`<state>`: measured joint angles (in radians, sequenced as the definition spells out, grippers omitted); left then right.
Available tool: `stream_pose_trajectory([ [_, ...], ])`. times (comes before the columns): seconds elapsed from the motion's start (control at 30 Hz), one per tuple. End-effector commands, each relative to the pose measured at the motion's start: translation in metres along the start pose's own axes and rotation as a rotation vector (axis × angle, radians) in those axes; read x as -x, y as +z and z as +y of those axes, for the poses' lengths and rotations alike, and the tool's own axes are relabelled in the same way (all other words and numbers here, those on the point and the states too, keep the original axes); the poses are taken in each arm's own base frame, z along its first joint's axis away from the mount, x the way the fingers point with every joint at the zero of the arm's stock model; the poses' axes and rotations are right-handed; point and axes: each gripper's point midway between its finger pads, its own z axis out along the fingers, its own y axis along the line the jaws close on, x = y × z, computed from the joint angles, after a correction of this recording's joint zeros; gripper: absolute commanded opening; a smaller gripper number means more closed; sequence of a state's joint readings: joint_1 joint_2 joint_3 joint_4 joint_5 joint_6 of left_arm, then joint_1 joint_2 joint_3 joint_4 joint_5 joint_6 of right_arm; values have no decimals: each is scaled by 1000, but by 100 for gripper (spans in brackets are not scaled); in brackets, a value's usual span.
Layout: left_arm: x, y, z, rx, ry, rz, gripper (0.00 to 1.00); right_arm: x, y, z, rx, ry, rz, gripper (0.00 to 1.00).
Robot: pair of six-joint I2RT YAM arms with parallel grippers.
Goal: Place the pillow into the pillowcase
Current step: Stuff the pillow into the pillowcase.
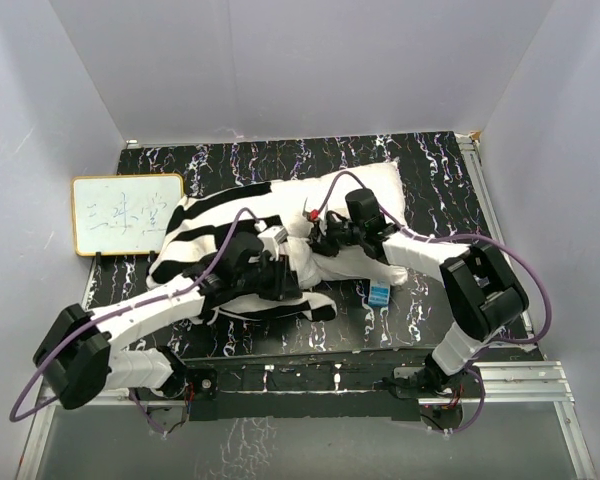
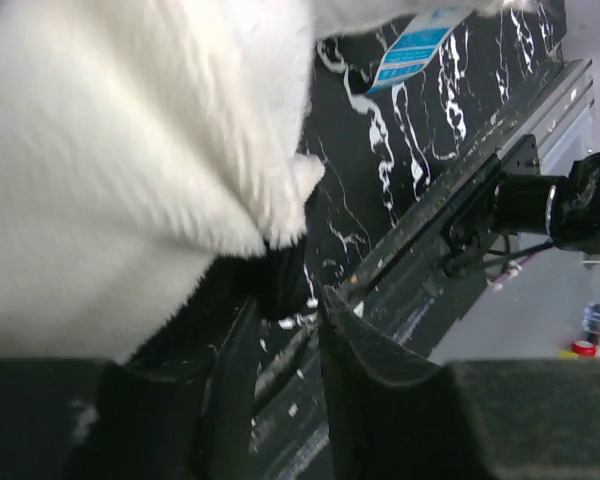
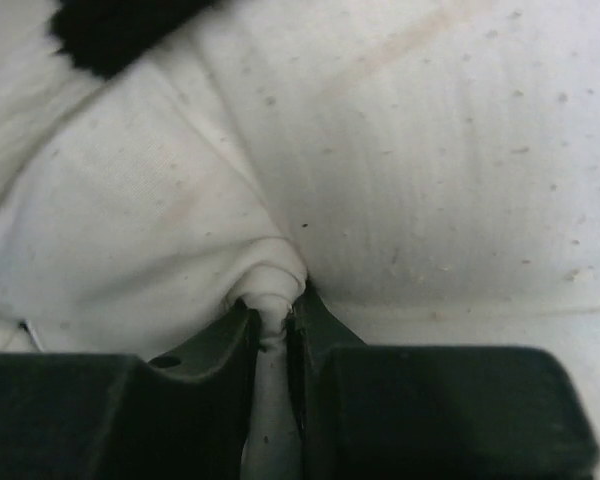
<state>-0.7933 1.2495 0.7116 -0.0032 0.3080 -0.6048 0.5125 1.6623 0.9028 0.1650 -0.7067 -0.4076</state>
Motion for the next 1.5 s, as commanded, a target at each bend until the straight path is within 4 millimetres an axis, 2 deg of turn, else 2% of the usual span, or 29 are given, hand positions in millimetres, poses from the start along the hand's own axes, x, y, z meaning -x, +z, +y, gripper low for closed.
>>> stream_pose_trajectory([
  [0.0,14,-33,-24,-64,11,-107,38,-39,-18,89,399,-97,109,20],
  [0.07,27,-53,-27,-21,32,-156,55,-35,-32,97,439,-167,116,30],
  [0.1,35,-64,-28,8,47,-177,59,-30,-39,99,452,-184,111,36],
  [0.2,62,-98,-27,143,80,-238,62,4,-60,96,461,-264,63,48],
  [0.3,87,-122,-15,316,59,-289,60,47,-75,78,414,-329,30,56],
  [0.37,103,-127,-5,424,42,-302,59,79,-79,60,359,-355,8,60],
  [0.43,117,-121,4,527,38,-292,59,101,-75,41,285,-359,-9,66],
  [0.53,138,-108,14,637,55,-283,60,117,-63,6,140,-351,-26,79],
  [0.6,150,-94,24,714,83,-263,60,114,-53,-12,75,-340,-30,84],
  [0.67,158,-89,34,781,111,-251,60,106,-43,-24,32,-346,-30,85],
  [0.83,161,-67,47,823,146,-189,55,75,-25,-35,11,-342,-8,85],
  [0.9,160,-67,48,829,144,-181,34,61,-21,-33,5,-315,2,82],
  [0.97,160,-69,43,807,138,-187,11,52,-19,-30,6,-290,-1,68],
  [1.0,160,-68,38,778,135,-191,2,47,-17,-27,14,-269,-5,56],
  [1.03,162,-68,31,740,133,-198,0,45,-15,-24,21,-242,-14,42],
  [1.1,162,-61,8,603,129,-196,0,46,-12,-22,20,-173,-44,18],
  [1.13,166,-58,-8,519,135,-211,0,52,-12,-23,12,-145,-67,10],
  [1.2,185,-54,-54,297,173,-275,0,78,-16,-29,-15,-102,-140,8],
  [1.33,226,-43,-154,-140,283,-339,0,161,-31,-53,-53,-18,-317,8],
  [1.4,242,-37,-201,-349,325,-331,0,199,-45,-72,-73,56,-378,8],
  [1.47,249,-31,-232,-509,341,-300,0,221,-67,-91,-116,114,-432,8],
])
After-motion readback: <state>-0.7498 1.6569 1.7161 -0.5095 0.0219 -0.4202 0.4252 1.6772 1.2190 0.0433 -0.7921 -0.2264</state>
